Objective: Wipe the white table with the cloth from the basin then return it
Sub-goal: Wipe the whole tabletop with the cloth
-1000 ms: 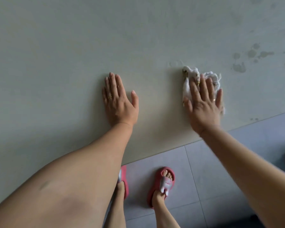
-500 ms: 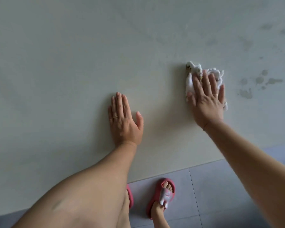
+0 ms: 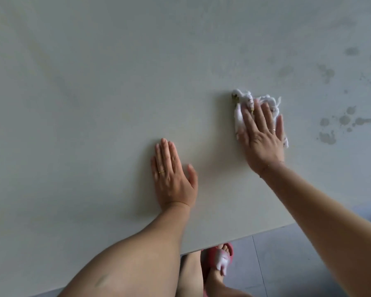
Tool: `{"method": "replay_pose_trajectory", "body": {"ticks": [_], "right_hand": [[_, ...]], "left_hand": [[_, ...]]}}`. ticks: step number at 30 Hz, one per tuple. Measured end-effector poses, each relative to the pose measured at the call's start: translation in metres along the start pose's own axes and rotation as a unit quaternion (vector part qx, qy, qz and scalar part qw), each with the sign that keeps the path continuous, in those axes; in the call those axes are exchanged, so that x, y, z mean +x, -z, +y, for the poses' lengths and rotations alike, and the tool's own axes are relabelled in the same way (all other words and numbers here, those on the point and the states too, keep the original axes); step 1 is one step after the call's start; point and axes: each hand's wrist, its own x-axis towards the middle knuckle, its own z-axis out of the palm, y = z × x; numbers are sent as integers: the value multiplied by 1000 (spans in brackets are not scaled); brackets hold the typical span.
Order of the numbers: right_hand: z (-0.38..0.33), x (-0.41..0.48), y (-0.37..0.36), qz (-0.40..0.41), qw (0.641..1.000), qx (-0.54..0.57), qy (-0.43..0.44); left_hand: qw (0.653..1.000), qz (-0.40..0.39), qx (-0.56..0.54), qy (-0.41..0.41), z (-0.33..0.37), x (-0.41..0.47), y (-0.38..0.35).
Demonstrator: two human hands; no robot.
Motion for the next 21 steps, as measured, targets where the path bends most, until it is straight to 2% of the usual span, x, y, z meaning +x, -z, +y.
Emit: {"method": "replay_pose_trajectory", "body": {"ticks": [2, 3, 5, 8, 10, 11, 14, 17, 18, 19, 21], "right_hand": [[-31, -2, -6, 11, 995, 40, -86], [-50, -9, -12, 4, 996, 44, -83], [-82, -29, -25, -30, 999, 7, 31], [-71, -32, -24, -57, 970, -39, 234], [-42, -6, -10, -54, 954, -85, 282], [-28, 9, -4, -46, 961, -90, 257], [-2, 48, 11, -12, 997, -33, 63], [-39, 54, 0, 30, 994, 31, -100], [-58, 47, -6, 30, 993, 40, -109], [-76, 38, -12, 23, 996, 38, -77], [-93, 18, -19, -13, 998, 13, 59]], "left_hand": [[1000, -10, 0, -2, 0, 0, 0], [1000, -16, -1, -3, 0, 1, 1], [1000, -17, -1, 0, 1, 1, 2], [1000, -6, -11, 0, 1, 1, 2], [1000, -15, -11, -6, -1, 0, 2], [1000, -19, -6, -6, -1, 0, 2], [1000, -21, -1, -1, -1, 0, 2], [1000, -18, 4, -2, 0, 1, 2], [1000, -18, 7, -3, 0, 1, 1], [1000, -16, 10, -4, -1, 0, 1], [1000, -17, 19, -3, -1, 0, 0]]}}
